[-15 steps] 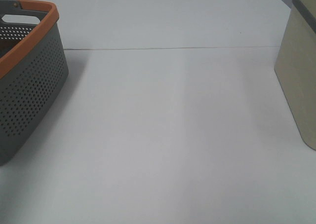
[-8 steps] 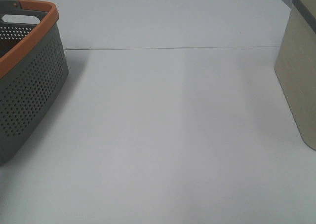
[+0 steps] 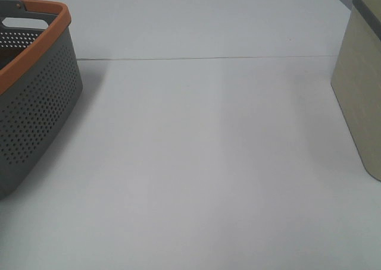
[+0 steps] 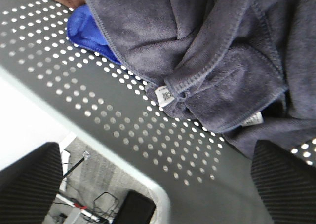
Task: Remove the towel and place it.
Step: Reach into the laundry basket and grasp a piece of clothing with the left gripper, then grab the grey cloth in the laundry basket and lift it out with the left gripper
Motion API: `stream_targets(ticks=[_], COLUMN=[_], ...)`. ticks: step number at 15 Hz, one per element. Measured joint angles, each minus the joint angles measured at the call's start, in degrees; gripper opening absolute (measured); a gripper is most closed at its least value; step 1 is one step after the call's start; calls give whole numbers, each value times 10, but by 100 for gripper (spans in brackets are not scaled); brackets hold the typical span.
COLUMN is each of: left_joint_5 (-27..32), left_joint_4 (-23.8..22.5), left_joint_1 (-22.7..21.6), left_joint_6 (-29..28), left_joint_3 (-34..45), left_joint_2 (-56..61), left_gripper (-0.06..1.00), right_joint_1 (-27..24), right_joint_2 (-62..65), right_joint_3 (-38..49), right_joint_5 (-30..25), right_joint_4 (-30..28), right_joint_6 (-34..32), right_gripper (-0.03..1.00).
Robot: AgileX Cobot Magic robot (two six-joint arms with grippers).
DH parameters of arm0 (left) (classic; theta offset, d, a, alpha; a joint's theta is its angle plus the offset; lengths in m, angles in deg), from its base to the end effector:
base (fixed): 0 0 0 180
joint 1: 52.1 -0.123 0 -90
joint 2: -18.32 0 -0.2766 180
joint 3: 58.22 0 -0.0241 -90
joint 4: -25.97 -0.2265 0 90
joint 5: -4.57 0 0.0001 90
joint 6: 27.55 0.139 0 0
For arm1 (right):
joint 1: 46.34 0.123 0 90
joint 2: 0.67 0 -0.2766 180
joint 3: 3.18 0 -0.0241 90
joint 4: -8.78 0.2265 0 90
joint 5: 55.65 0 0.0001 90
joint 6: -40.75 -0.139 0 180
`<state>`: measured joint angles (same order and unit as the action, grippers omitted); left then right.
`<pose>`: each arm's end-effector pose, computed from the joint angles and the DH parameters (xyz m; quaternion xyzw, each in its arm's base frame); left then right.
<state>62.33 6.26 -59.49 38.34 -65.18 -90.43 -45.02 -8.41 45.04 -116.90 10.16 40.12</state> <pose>0.3573 0.0863 0.2387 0.5297 0.8146 0.2317 0.0456 0.0236 0.0035 0.2434 -0.0057 0.8535 0.0209 0.5206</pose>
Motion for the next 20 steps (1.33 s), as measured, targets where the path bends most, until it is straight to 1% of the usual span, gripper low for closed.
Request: stream_targets(ticks=[2,6,7,8,9,10,12,14,15,16,17,19,20], left_joint_5=[-37,-63,-81,-136,-148,-175,-193,-203,-206,-210,-213,-214,-217], left_joint_4=[-17,-26,-30,-42,-45,-49,-54,-57,-57,-57,-57,-57,-57], left_joint_1=[0,0,0,0,0,0,0,0,0,0,0,0,0], left_joint_6=[7,16,16,16,18,21,26,26,26,26,26,22,14], left_joint_3=[9,17,30,71,78,91,95,96,96,96,96,96,96], left_joint_2=[-20,-65,-73,-78,-78,-80,-97,-119,-126,-129,-129,-129,-129], left_gripper=[98,98,98,98,98,98,98,95,90,83,73,48,42], right_joint_1=[0,0,0,0,0,0,0,0,0,0,0,0,0], right_joint_2=[0,0,0,0,0,0,0,0,0,0,0,0,0], right_joint_3=[0,0,0,0,0,0,0,0,0,0,0,0,0], right_joint_5=[0,0,0,0,0,0,0,0,0,0,0,0,0], right_joint_4=[0,0,0,0,0,0,0,0,0,0,0,0,0], right_joint_6=[0,0,0,0,0,0,0,0,0,0,0,0,0], right_gripper=[63,63,63,63,63,63,63,63,63,63,63,63,63])
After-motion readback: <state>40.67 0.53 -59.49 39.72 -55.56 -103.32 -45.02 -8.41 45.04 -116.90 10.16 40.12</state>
